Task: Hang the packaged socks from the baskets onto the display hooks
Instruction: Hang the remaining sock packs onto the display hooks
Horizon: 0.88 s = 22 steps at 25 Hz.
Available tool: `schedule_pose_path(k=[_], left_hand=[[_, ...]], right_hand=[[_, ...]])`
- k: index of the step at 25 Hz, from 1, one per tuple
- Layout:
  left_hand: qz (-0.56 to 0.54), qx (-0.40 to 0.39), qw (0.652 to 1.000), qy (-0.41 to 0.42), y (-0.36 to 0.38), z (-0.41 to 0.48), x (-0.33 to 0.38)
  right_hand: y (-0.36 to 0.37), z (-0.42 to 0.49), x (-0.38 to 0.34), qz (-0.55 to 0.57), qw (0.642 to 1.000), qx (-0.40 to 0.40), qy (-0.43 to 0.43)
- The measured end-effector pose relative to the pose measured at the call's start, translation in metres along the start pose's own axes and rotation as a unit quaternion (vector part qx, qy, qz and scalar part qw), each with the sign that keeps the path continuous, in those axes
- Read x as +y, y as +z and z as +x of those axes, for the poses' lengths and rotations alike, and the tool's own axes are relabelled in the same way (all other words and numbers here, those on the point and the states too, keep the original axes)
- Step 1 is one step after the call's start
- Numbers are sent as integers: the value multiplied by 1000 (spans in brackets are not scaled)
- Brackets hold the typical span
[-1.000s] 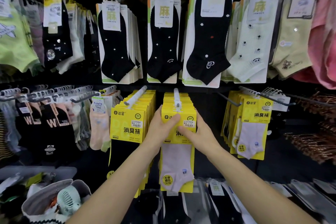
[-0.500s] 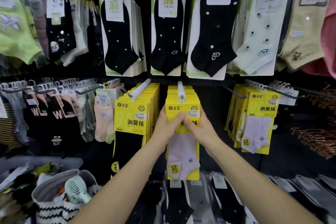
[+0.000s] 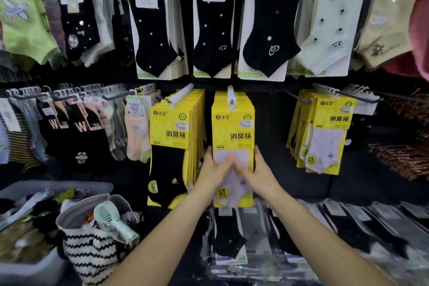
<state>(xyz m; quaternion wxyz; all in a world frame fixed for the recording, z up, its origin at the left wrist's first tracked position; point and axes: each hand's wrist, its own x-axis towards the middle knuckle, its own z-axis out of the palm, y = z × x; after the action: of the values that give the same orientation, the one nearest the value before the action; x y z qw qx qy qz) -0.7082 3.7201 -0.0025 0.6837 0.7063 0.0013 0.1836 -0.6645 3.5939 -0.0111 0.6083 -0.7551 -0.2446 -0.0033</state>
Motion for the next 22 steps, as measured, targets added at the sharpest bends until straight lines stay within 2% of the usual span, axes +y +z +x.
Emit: schedule_pose_path(k=[3, 6, 11, 13, 16, 19, 22], left_hand=[[43, 3, 996, -84, -9, -52, -39], [95, -15, 977, -192, -13, -118, -88], [143, -78, 951, -263, -13, -206, -158], [140, -82, 944, -289, -12, -234, -181], [154, -34, 929, -336, -7, -271, -217], [205, -17, 908, -365, -4, -302, -245], [202, 40, 902, -381, -9, -312, -258]], right_hand=[[-8, -53, 48, -58, 994, -17, 92], [-13, -120, 100, -72, 976, -61, 195], [-7, -203, 153, -66, 944, -94, 308], [-9, -228, 169, -93, 934, -102, 329], [-6, -267, 194, -186, 910, -140, 343], [3, -306, 210, -221, 908, -139, 327], [14, -320, 211, -244, 910, -149, 300]])
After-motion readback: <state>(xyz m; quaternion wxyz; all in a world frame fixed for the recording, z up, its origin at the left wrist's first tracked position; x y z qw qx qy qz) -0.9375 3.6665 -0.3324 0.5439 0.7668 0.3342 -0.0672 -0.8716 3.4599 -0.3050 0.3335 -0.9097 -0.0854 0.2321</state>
